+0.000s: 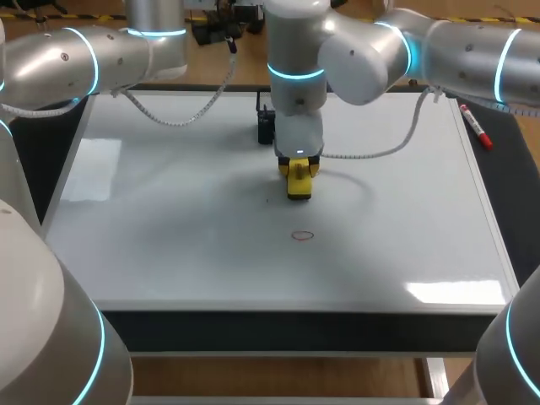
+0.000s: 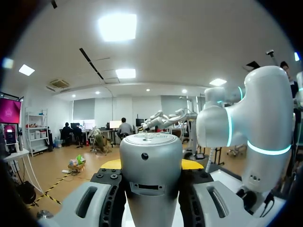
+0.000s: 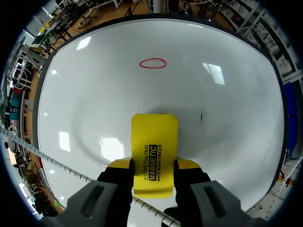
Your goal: Pick up the inspection probe, press it on each red-marked spot on the whiteboard one by one, put down the probe, pick up the eraser, and wipe off all the red marks.
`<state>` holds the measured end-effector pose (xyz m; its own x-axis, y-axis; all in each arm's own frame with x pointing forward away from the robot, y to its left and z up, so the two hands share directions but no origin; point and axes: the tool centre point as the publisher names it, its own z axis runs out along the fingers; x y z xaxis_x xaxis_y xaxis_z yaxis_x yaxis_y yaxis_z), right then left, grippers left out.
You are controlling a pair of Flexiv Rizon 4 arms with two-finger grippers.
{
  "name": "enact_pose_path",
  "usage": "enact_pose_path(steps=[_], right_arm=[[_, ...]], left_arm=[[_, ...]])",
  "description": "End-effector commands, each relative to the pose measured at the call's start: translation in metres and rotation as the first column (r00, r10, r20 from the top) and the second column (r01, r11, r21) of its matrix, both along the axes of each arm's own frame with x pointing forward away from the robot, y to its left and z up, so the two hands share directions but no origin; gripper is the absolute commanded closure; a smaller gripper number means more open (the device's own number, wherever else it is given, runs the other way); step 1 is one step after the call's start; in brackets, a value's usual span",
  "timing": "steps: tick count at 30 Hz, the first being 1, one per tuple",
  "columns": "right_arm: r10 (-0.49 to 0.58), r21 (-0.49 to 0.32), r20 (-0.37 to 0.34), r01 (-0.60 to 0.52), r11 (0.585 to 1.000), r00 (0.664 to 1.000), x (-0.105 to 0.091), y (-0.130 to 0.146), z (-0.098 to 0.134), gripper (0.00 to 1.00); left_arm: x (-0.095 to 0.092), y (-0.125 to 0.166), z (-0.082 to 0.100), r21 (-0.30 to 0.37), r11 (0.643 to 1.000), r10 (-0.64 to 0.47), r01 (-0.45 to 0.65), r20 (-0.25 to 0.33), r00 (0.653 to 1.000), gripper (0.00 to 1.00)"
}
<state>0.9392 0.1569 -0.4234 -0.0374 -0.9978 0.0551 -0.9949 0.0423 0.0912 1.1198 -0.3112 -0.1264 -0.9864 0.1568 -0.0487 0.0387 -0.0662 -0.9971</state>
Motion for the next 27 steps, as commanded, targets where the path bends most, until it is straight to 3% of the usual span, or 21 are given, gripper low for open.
enact_pose_path(steps=[1,27], right_arm=[[-0.005,0.002,-0.006,0.005,1.0,1.0,0.004,-0.009,-0.001,1.0],[-0.149,-0.043,0.005,0.149,0.988,0.989,0.006,-0.082,0.001,1.0]], left_arm=[[0.001,0.0,0.002,0.002,1.0,-0.004,0.004,-0.001,1.0,1.0],[0.001,0.0,0.002,0.002,1.0,-0.004,0.004,-0.001,1.0,1.0]])
